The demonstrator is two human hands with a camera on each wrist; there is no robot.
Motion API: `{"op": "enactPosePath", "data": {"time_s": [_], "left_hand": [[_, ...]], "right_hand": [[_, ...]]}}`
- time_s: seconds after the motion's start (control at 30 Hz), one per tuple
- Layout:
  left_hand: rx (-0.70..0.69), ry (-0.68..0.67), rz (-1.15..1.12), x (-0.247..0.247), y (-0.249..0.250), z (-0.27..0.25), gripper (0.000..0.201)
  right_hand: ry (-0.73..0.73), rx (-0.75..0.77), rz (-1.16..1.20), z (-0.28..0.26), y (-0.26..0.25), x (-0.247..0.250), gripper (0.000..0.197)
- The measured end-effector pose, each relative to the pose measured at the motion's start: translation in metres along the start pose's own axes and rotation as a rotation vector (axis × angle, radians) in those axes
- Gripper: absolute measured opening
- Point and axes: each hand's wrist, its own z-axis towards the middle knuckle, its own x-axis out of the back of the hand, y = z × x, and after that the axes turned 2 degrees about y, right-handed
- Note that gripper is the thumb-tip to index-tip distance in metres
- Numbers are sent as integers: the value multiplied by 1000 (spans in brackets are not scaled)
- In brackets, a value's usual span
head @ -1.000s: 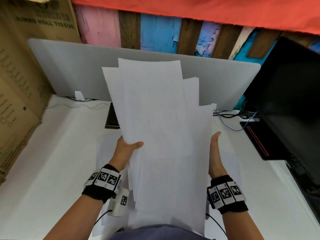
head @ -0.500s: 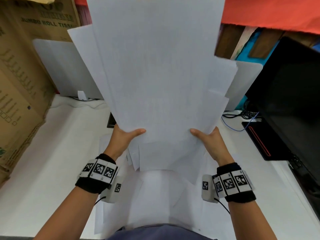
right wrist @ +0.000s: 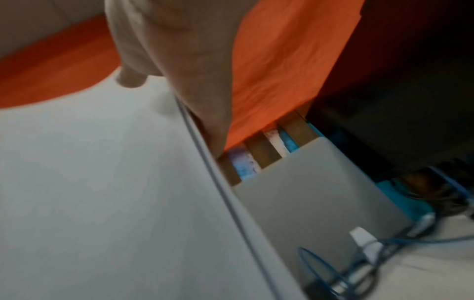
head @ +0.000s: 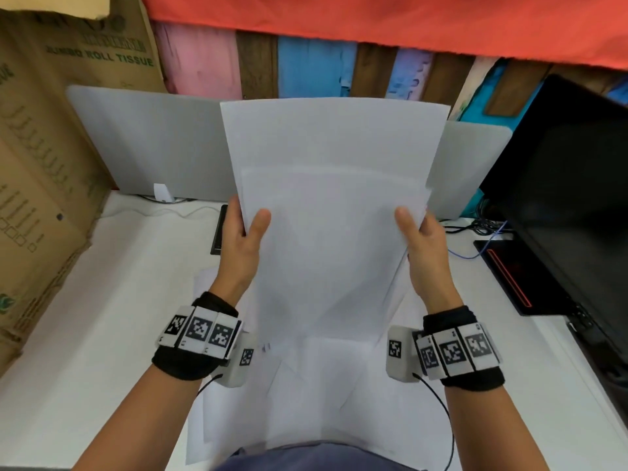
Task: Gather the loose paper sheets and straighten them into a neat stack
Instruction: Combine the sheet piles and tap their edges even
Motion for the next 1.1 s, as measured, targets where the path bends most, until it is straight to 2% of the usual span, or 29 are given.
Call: {"op": "enactPosePath", "data": {"time_s": [0.07,0.2,0.3,0.43,0.6,0.7,0.87,0.97,1.1], "left_hand": [[-10,36,-3,-6,14,6,40],[16,153,-55,-20,40,9,14],[71,229,-139,-26,49,13,18],[123,219,-192,-28,55,18,27],[133,245,-183,-33,63,15,20],[149,261,-234,-32,62,14,25],[171,317,-217,-33,61,8,12],[170,333,-217,-33,57,4,20],[115,328,-233,-35,51,-2,26]], "right_hand": [[68,43,26,3,-16,-9,17],[161,28,120,6,-34,-25,20],[217,3,190,4,-43,-30,18],[251,-10,260,3,-51,-33,20],[266,4,285,1,-55,-33,25],[272,43,313,0,-56,-33,25],[304,39,316,-1,-52,-35,18],[328,12,243,-1,-50,-33,10],[337,-36,210,-3,-39,-32,13]]}}
